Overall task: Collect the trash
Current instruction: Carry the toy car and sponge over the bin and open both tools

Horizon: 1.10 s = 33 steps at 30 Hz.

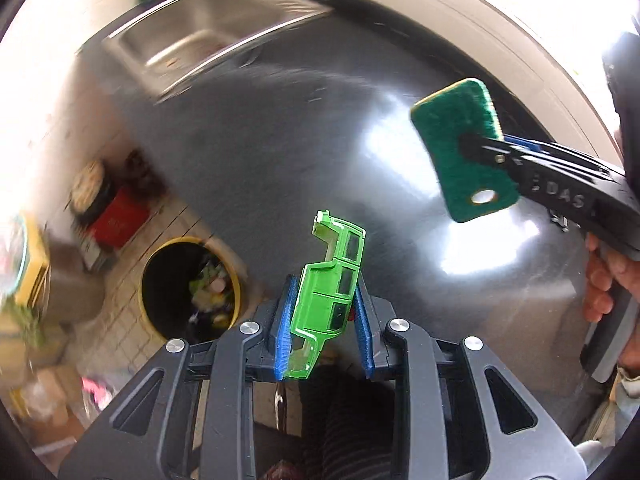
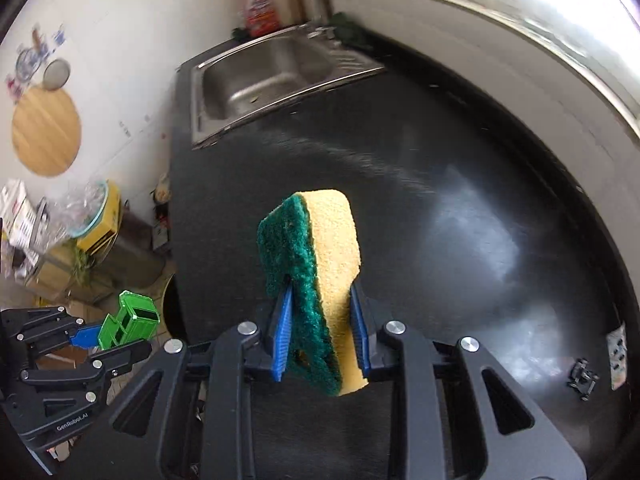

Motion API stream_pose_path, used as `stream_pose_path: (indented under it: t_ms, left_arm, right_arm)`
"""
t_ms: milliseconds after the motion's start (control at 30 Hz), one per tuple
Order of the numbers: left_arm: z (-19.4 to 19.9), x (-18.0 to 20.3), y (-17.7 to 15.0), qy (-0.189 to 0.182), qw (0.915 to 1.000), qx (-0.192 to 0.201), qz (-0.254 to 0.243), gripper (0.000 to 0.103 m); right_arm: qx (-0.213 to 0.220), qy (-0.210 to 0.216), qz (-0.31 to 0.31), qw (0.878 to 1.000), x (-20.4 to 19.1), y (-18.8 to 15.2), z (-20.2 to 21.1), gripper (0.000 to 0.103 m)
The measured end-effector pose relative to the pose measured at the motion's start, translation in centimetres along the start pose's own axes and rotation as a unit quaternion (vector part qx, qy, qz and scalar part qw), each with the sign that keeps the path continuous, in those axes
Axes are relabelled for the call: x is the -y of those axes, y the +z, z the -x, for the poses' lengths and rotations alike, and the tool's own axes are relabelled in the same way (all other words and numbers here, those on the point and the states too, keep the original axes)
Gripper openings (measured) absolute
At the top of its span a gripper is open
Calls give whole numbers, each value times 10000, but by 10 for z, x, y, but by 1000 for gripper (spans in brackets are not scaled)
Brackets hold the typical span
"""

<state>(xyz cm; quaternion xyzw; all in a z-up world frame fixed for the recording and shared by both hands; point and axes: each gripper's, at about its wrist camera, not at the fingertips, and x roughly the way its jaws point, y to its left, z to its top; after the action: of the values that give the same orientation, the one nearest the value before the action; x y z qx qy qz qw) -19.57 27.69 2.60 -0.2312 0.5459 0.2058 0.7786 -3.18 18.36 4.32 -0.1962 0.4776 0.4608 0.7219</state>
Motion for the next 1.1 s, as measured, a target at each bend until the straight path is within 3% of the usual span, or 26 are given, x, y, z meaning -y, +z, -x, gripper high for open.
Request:
stream_pose_path:
  t_ms: [267, 433, 567, 1067, 1100]
  left_arm:
    - [5, -122, -68, 285, 9904, -145, 1344, 26]
    - [-18, -166, -93, 196, 9832, -276, 1792, 26]
    - [-52, -190, -102, -20, 9771, -446, 2080, 26]
    - [-120, -227, -95, -302, 9705, -616, 2310, 27]
    - [-122, -231, -96, -336, 9689, -603, 2378, 43]
  right_arm:
    - [-697, 675, 1175, 9883, -165, 1, -65, 27]
    - [-1294, 789, 1539, 9764, -220, -5, -118, 27]
    - [-1552, 683, 1774, 9694, -248, -7, -155, 27]
    - [-2108, 694, 1954, 9553, -273, -19, -249, 28]
    - [-2051, 736, 1964, 9560, -276, -16, -250, 36]
